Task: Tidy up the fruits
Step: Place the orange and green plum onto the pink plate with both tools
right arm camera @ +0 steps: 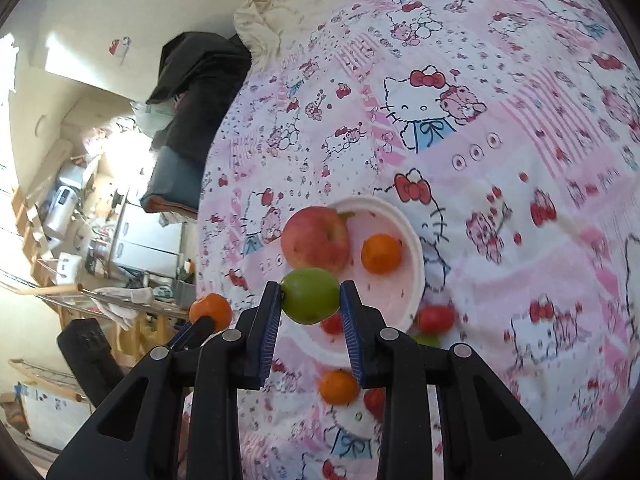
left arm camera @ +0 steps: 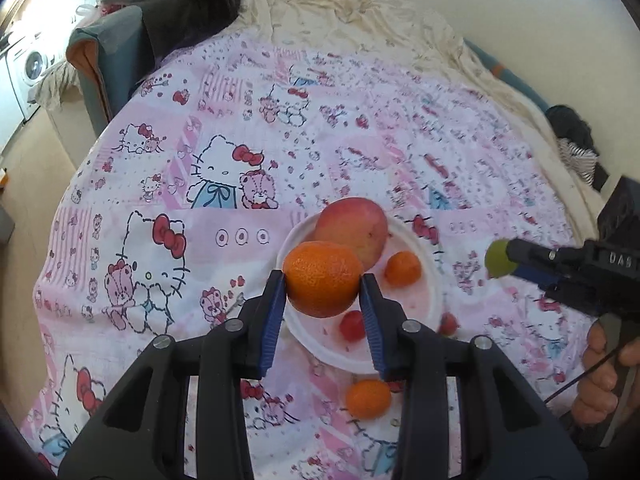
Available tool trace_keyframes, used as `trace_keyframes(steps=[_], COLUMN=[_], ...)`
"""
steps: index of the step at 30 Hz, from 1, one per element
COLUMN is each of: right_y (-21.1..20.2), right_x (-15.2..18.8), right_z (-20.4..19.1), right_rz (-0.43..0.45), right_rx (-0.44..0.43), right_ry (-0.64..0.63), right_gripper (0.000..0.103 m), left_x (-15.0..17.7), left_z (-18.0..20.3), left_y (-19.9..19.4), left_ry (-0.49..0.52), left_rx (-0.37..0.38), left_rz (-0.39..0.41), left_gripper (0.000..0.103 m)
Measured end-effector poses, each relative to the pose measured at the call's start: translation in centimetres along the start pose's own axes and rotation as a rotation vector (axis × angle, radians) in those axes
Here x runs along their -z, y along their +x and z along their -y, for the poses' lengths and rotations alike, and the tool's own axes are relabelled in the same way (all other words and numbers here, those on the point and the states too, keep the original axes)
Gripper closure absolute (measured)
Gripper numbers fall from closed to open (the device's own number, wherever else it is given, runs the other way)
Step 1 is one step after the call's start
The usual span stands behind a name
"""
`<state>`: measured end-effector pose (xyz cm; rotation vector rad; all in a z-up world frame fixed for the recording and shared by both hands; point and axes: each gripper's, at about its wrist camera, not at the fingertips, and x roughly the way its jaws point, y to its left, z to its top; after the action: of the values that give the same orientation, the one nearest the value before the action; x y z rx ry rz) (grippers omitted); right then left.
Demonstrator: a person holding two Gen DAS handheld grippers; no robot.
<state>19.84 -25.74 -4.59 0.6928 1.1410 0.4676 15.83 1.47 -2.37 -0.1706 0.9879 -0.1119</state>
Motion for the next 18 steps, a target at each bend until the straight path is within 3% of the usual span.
trace_keyframes(steps=[8,18], right_y=[4.5,8.7], right_x=[-2.7,-3.7], right_z=[1.3,3.4], right_rz=[-0.039,-0.106], right_rx=[-0.001,0.031], right_ry=[-0.007,0.009], right_gripper=[0.071,0.071], left_x=[-0.1,-0.9], left_z=[-0.8,-0.7], left_y=[5.7,9.5], left_ry=[0.01,0.007], left_rx=[-0.034,-0.063], left_rz=[-0.072,-0.122], left_gripper=[0.07,0.069])
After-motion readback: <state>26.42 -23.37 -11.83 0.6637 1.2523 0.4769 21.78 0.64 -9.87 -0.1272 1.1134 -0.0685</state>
